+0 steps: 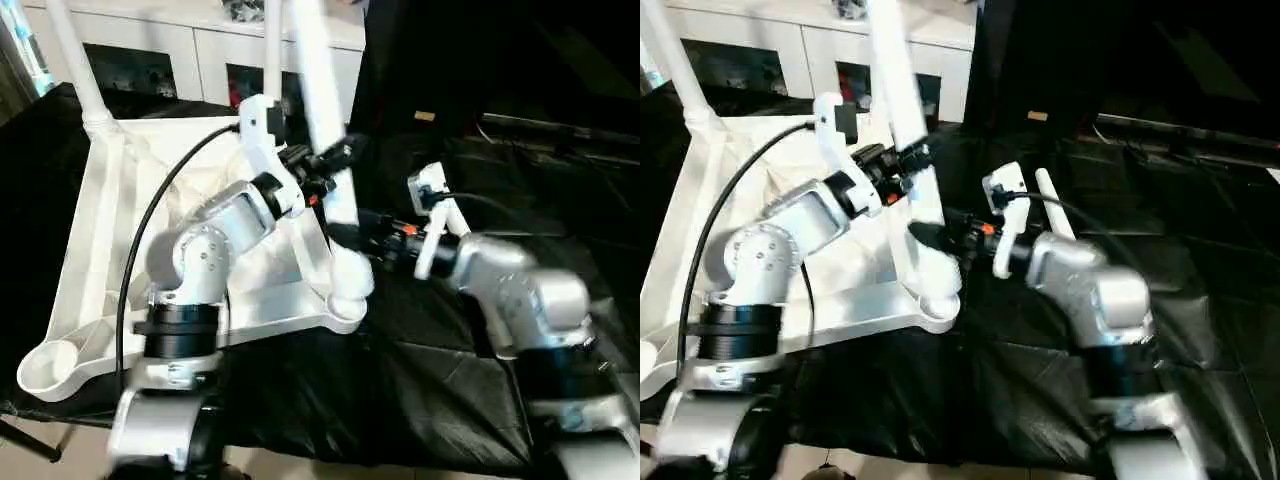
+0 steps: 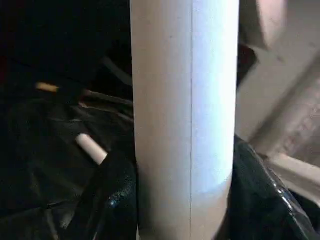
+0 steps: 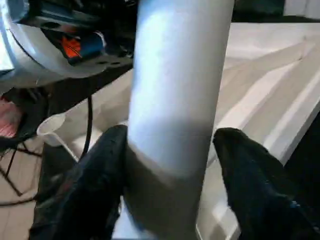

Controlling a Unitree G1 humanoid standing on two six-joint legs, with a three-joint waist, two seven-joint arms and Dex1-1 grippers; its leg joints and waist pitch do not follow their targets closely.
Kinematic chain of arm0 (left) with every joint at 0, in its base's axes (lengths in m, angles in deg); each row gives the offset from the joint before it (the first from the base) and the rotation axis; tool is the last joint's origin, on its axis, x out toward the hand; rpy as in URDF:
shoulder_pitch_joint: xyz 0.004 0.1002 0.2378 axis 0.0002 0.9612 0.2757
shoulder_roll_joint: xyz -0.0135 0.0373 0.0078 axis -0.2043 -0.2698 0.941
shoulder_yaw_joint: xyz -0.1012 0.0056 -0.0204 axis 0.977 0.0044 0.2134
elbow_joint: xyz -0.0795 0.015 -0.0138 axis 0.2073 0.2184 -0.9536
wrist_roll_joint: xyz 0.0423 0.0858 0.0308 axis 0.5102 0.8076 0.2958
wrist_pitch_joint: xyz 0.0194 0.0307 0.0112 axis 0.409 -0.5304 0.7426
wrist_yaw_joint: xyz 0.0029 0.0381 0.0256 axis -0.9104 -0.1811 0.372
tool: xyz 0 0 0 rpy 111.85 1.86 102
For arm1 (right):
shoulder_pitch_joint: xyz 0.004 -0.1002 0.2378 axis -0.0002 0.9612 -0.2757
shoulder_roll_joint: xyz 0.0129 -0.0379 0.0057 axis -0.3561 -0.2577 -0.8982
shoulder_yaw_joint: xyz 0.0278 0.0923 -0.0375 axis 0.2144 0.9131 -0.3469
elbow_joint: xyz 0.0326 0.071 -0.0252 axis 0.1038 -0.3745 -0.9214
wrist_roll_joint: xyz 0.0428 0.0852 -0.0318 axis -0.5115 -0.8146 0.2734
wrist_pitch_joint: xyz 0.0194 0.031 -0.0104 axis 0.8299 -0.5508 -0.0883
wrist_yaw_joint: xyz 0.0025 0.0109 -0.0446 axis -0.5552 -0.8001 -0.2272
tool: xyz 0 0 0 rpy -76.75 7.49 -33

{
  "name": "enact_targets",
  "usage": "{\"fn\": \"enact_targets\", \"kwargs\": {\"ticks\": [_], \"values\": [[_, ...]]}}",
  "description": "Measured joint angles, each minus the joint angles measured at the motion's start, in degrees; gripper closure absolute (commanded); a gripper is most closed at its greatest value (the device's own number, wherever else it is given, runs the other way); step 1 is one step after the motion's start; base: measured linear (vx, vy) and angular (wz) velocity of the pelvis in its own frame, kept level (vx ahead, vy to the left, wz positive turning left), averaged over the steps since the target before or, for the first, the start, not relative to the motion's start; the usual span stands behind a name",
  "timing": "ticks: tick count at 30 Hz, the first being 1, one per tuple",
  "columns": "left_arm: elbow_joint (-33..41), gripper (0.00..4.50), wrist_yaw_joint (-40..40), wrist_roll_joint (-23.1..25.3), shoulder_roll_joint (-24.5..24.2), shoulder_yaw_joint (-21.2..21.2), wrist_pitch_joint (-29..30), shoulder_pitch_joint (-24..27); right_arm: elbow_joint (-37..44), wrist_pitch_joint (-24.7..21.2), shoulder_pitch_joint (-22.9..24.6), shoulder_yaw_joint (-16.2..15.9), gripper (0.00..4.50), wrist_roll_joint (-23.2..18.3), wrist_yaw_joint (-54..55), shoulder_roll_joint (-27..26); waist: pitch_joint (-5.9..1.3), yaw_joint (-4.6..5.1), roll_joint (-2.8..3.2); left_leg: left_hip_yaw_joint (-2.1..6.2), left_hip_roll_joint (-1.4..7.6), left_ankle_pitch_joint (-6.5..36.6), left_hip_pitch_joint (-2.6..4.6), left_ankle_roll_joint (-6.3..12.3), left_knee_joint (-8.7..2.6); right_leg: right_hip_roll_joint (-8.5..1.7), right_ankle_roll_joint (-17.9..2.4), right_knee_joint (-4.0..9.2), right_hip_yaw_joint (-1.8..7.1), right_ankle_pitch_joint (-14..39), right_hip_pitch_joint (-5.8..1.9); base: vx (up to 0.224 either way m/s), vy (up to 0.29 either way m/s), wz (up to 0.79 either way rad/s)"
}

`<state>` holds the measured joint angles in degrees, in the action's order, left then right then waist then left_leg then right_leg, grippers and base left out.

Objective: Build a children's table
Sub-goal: Pick table leg

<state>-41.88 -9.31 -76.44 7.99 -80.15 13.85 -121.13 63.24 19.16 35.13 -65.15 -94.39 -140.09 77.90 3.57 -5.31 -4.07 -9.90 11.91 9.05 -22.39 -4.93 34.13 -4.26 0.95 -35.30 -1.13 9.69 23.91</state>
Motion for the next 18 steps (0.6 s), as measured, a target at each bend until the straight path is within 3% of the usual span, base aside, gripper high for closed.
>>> {"fn": "enact_targets", "kwargs": {"ticks": [4,11,18], "values": [[0.2,2.65,6.2,-2.0,-2.0,-2.0,1.3,0.0,-1.5,0.1,-0.4,-2.3,1.13,-0.4,-6.9,3.4,0.01,0.00,-0.02,-0.01,0.00,0.0,0.00,0.00,0.00,0.00,0.0,-0.04,0.00,0.0,0.02,0.000,0.000,0.00],[2.8,2.65,15.7,-5.7,-4.2,-4.1,2.9,0.0,-1.5,-0.4,-1.4,-6.1,1.13,-2.1,-18.6,8.5,0.01,-0.01,-0.02,-0.01,0.01,0.0,0.06,0.00,0.01,0.00,-0.1,-0.07,-0.01,0.0,-0.03,0.000,0.000,0.00],[3.2,2.65,20.4,-6.2,-5.4,-7.3,3.5,0.0,-1.7,-0.8,-1.5,-8.3,1.13,-2.6,-24.3,9.7,0.01,0.01,-0.02,-0.01,0.02,0.0,0.11,0.01,0.05,-0.02,-0.1,-0.19,-0.01,-0.1,-0.05,0.000,0.000,0.00]]}}
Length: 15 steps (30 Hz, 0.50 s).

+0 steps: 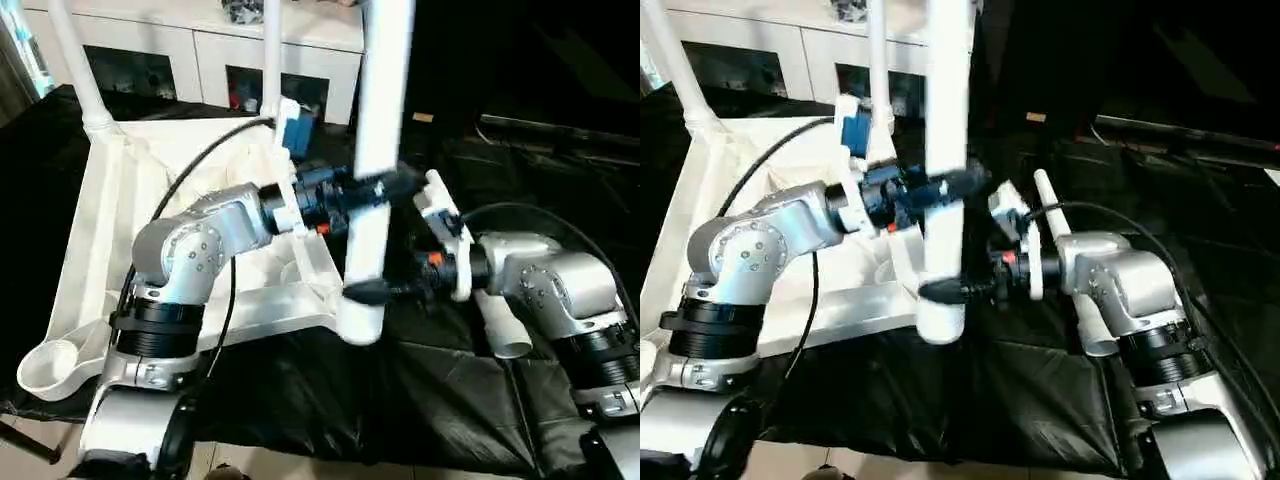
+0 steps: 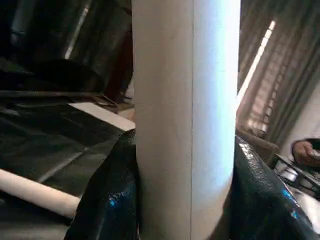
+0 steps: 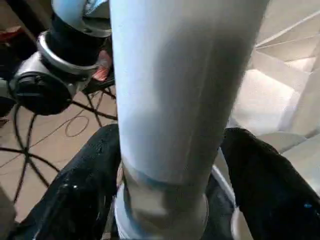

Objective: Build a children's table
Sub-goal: Pick table leg

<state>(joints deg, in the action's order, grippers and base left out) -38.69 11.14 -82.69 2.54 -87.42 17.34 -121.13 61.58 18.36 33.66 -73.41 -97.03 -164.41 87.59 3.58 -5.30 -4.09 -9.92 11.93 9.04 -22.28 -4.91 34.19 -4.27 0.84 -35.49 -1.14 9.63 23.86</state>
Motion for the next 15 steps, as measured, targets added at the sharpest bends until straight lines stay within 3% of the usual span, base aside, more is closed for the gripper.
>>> {"fn": "enact_targets", "kwargs": {"ticks": [15], "values": [[0.1,2.65,1.0,0.1,0.1,-0.6,-0.4,0.0,-0.4,-1.2,-0.2,-0.8,1.13,-1.4,-2.2,-0.3,0.01,-0.01,-0.17,0.03,0.01,0.0,0.03,0.00,0.24,-0.03,0.0,-0.33,0.01,0.0,0.02,0.000,0.000,0.00]]}}
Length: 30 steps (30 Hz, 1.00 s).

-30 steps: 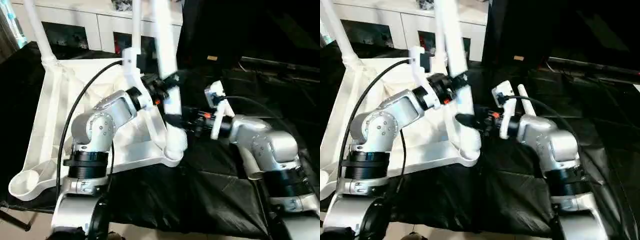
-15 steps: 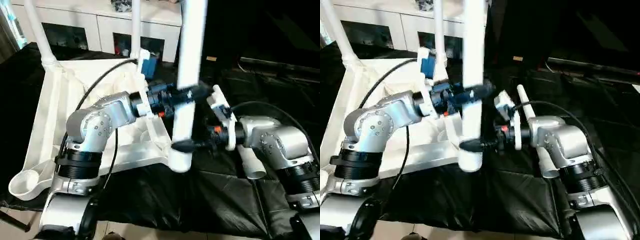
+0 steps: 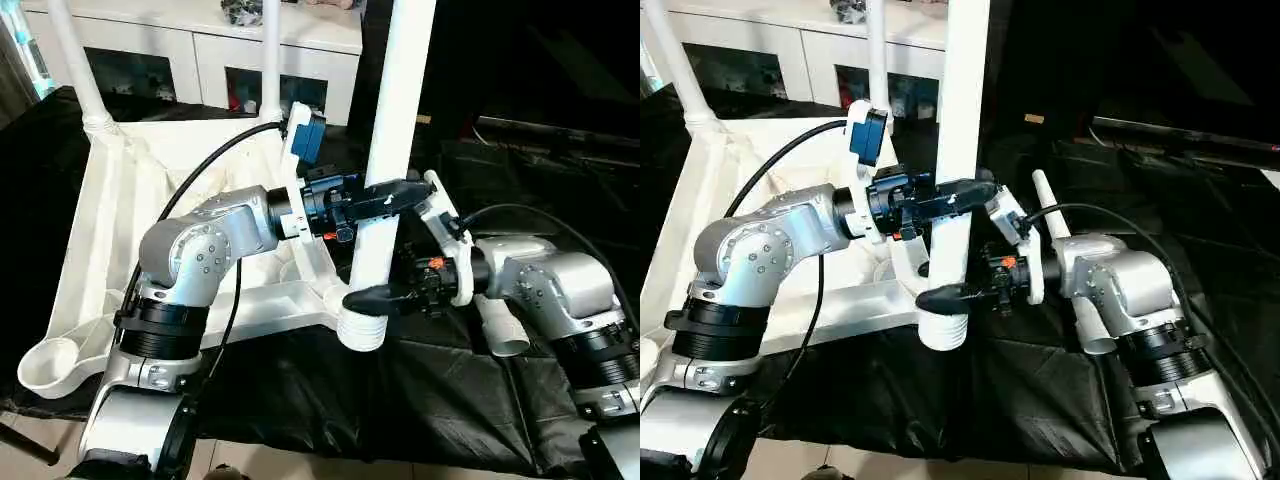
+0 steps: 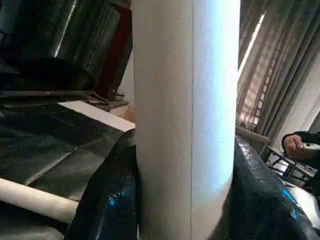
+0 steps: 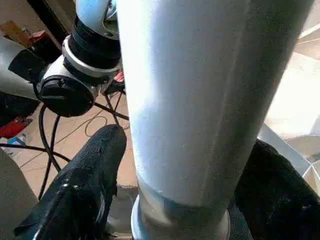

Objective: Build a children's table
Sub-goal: Pick table leg

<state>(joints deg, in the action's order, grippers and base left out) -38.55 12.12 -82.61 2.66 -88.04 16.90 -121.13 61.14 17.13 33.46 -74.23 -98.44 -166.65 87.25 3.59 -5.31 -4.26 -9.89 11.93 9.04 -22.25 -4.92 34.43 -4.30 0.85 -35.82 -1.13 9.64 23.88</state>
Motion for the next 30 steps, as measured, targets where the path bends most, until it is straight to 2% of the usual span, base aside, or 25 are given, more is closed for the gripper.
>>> {"fn": "enact_targets", "kwargs": {"ticks": [2,5,7,10,13,19,20,21,23,27,30], "values": [[0.0,2.65,0.0,0.0,0.0,0.0,-0.2,0.0,0.0,0.0,0.0,0.0,1.46,0.0,0.0,-0.1,-0.01,-0.01,-0.01,0.00,0.00,0.0,-0.01,0.00,0.02,0.00,0.0,0.00,0.00,0.0,0.00,0.000,0.000,0.00],[0.0,2.65,0.0,0.0,0.0,0.0,-0.5,0.0,-0.2,0.0,0.0,0.0,1.52,0.0,0.1,-0.5,-0.01,0.01,-0.01,0.00,0.00,0.0,0.00,0.00,0.02,0.00,0.0,-0.01,0.00,0.0,0.00,0.000,0.000,0.00],[-0.1,2.65,0.0,0.0,0.1,0.0,-0.6,0.0,-0.8,0.0,0.0,0.0,1.88,0.0,0.3,-0.7,-0.01,0.01,-0.02,0.00,0.00,0.0,0.00,0.00,0.02,0.00,0.0,-0.01,0.00,0.0,0.00,0.000,0.000,0.00],[-0.3,2.65,0.0,0.0,0.1,0.0,-0.6,0.0,-1.2,0.0,0.0,0.0,1.94,0.0,0.7,-0.8,-0.01,0.02,-0.01,0.00,0.00,0.0,-0.01,0.00,0.02,0.00,0.0,-0.01,0.00,0.0,0.01,0.000,0.000,0.00],[-0.6,2.65,0.2,0.0,0.1,0.0,-0.8,-0.1,-1.2,0.0,0.0,0.0,2.29,0.0,1.0,-1.0,-0.01,0.02,-0.01,0.00,0.00,0.0,-0.01,0.00,0.02,0.00,0.0,-0.01,0.00,0.0,0.01,0.000,0.000,0.00],[-0.8,2.65,0.0,0.2,0.0,0.1,-1.1,-0.1,-1.2,0.5,0.0,0.0,2.55,0.1,1.2,-1.1,-0.01,0.00,-0.01,0.00,0.00,0.0,-0.01,0.00,0.02,0.00,0.0,-0.01,0.00,0.0,0.00,0.000,0.000,0.00],[-0.8,2.09,-0.1,0.4,0.1,0.0,-1.2,-0.1,-1.2,0.5,0.0,0.0,2.55,0.1,1.2,-1.1,-0.01,0.00,-0.01,0.00,0.00,0.0,-0.01,0.00,0.02,0.00,0.0,-0.01,0.00,0.0,0.00,0.000,0.000,0.00],[-0.9,1.95,-0.4,0.6,0.2,0.1,-1.2,-0.2,-1.2,0.6,0.0,0.0,2.56,0.2,1.2,-1.1,-0.01,0.00,-0.01,0.01,0.00,0.0,-0.01,0.00,0.02,0.00,0.0,-0.01,0.00,0.0,0.00,0.000,0.000,0.00],[-1.9,1.95,-1.5,0.7,1.1,0.3,-1.3,-0.5,-1.3,0.5,0.0,0.1,2.57,0.1,1.3,-1.1,-0.01,0.00,-0.01,0.01,0.00,0.0,0.00,0.00,0.02,0.00,0.0,-0.01,0.00,0.0,-0.01,0.000,0.000,0.00],[-2.4,1.61,-3.1,0.7,2.2,1.4,-3.5,-0.5,-1.3,0.5,0.0,0.1,2.61,0.1,2.1,-1.4,-0.01,0.00,0.00,0.01,0.00,0.0,0.00,0.00,0.02,0.00,0.0,-0.02,0.00,0.0,0.00,0.000,0.000,0.00],[-2.4,1.61,-5.5,0.6,4.2,5.2,-8.6,-0.8,-1.3,0.6,0.6,0.5,2.61,0.0,3.9,-2.8,-0.01,0.12,0.00,0.03,0.00,0.0,-0.01,0.00,0.01,0.00,0.0,-0.02,-0.02,0.0,0.01,0.000,0.000,0.00]]}}
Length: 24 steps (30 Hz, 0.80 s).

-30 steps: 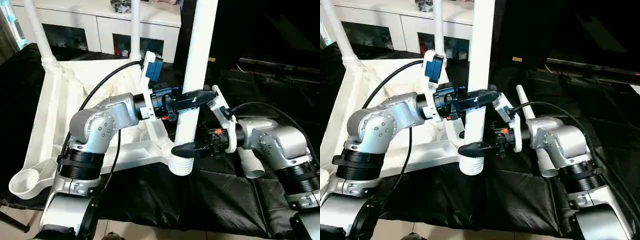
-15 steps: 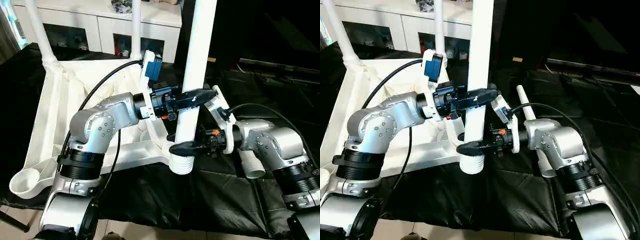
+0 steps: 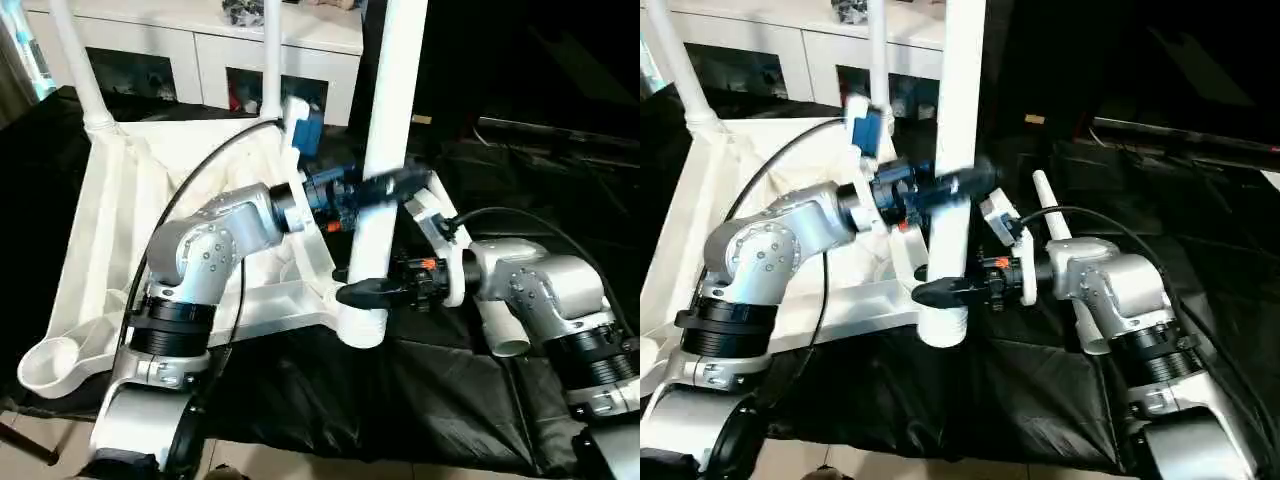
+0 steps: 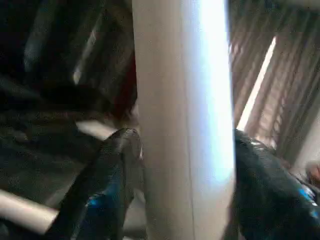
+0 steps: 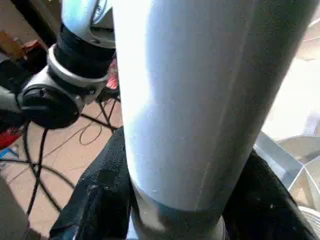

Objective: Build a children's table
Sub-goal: Pick table leg

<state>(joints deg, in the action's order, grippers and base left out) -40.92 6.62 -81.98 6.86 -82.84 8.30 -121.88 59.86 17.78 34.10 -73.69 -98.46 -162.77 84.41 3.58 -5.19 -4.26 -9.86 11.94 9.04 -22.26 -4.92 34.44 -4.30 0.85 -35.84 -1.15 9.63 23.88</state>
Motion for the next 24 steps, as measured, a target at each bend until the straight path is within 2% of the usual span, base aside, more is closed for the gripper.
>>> {"fn": "enact_targets", "kwargs": {"ticks": [4,6,9,12,13,15,17,19,24], "values": [[-1.0,1.61,-4.2,-0.1,0.9,5.1,-5.1,-2.6,0.0,1.7,1.6,1.7,2.61,0.3,4.4,-2.5,-0.02,0.03,0.04,0.01,0.00,0.0,0.02,0.00,0.00,0.00,0.0,0.00,-0.02,0.0,-0.02,0.000,0.000,0.00],[-1.2,1.61,-4.4,0.1,-0.8,5.2,-5.2,-2.2,0.0,3.5,1.8,2.2,2.61,1.0,6.8,-3.2,-0.02,0.07,0.06,0.02,0.00,0.0,0.04,0.00,0.00,0.00,0.0,-0.01,-0.03,0.0,-0.01,0.000,0.000,0.00],[-0.6,1.61,-3.3,2.4,-4.4,3.8,-4.8,1.8,-0.6,6.5,1.8,3.6,2.61,3.6,13.3,-5.2,-0.03,0.07,0.01,0.02,0.00,0.0,0.04,-0.01,-0.03,0.00,0.0,-0.04,-0.05,0.0,0.03,0.000,0.000,0.00],[0.3,1.61,-1.3,7.0,-8.8,0.2,-6.1,6.3,-3.4,9.4,1.8,4.5,2.61,6.5,20.3,-7.3,-0.03,0.01,-0.06,0.03,0.02,0.0,0.03,-0.02,-0.06,0.00,0.0,-0.02,-0.06,0.0,0.04,0.000,0.000,0.00],[0.7,1.61,-0.3,10.7,-11.5,-2.7,-8.0,8.0,-4.6,10.7,1.7,4.7,2.61,7.8,23.4,-8.3,-0.03,-0.02,-0.07,0.04,0.02,0.0,0.01,-0.02,-0.10,-0.01,0.1,0.01,-0.06,0.1,0.05,0.000,0.000,0.00],[0.7,1.61,0.8,15.3,-14.5,-6.5,-10.3,10.3,-5.6,12.0,1.7,5.1,2.61,9.1,27.1,-9.2,0.00,-0.12,-0.01,0.03,0.01,0.0,-0.04,-0.02,-0.10,-0.02,0.2,0.02,-0.05,0.1,0.07,0.000,0.000,0.00],[0.7,1.61,2.9,20.2,-18.1,-11.9,-13.3,13.1,-6.0,13.7,1.7,5.4,2.61,10.9,31.1,-9.7,0.01,-0.16,0.01,0.04,-0.01,0.0,-0.03,-0.02,-0.09,-0.03,0.2,0.04,-0.04,0.1,0.04,0.000,0.000,0.00],[0.6,1.61,5.2,23.0,-19.9,-15.8,-14.9,15.7,-6.4,15.6,2.0,6.3,2.61,12.2,33.6,-9.9,0.06,-0.15,0.08,0.03,-0.01,0.0,-0.05,-0.02,-0.10,-0.04,0.1,0.06,-0.02,0.1,0.06,0.000,0.000,0.00],[0.6,1.61,9.3,26.4,-21.8,-20.9,-18.0,18.0,-6.3,18.4,4.6,6.4,2.61,14.3,35.5,-9.8,0.24,0.12,0.40,0.02,-0.01,0.0,0.00,-0.03,-0.15,-0.02,0.1,0.02,-0.02,0.1,0.07,0.000,0.000,0.00]]}}
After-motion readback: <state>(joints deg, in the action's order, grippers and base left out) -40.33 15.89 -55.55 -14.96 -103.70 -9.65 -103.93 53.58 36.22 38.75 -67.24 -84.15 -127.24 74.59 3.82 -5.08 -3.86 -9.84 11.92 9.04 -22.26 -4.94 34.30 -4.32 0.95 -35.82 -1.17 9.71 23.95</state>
